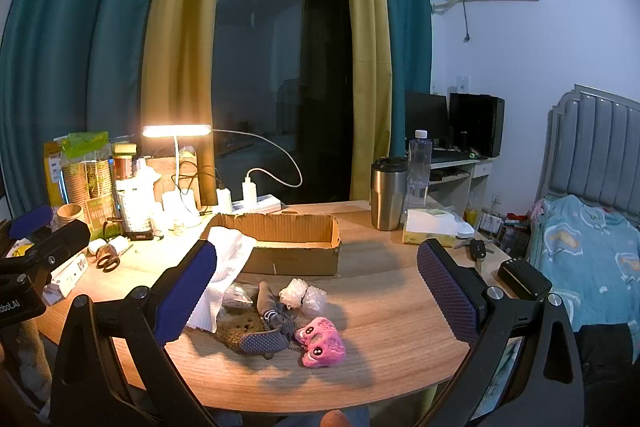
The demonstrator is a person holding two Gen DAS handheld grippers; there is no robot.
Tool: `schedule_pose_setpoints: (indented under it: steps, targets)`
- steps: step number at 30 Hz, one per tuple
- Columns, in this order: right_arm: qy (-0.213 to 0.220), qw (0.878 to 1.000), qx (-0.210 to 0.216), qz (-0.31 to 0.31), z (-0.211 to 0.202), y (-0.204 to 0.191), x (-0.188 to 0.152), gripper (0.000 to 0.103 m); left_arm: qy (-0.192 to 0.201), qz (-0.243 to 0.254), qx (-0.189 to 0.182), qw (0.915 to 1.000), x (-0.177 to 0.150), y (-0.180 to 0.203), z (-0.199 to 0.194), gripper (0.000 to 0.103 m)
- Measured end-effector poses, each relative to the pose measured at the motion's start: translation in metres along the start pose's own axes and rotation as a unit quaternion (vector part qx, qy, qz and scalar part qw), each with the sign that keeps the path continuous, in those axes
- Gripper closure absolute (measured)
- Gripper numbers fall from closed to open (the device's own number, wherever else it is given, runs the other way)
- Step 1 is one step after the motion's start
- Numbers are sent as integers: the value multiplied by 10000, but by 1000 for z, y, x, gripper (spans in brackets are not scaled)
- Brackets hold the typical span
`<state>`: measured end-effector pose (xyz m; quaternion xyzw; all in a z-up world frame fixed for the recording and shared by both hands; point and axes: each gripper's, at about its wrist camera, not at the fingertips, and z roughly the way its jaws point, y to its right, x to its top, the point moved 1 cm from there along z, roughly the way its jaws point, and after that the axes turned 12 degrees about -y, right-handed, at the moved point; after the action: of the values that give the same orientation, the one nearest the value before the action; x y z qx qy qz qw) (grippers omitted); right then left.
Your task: Organize soft objects
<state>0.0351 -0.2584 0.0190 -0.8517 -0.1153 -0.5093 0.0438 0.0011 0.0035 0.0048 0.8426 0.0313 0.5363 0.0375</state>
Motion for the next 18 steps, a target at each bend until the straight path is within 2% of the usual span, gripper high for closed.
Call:
schedule_pose_setpoints:
  steps: [18]
  targets:
    - [-44,10000,18,-10,-1,1,-1,1,-36,-50,16,10000,0,-1,-2,0]
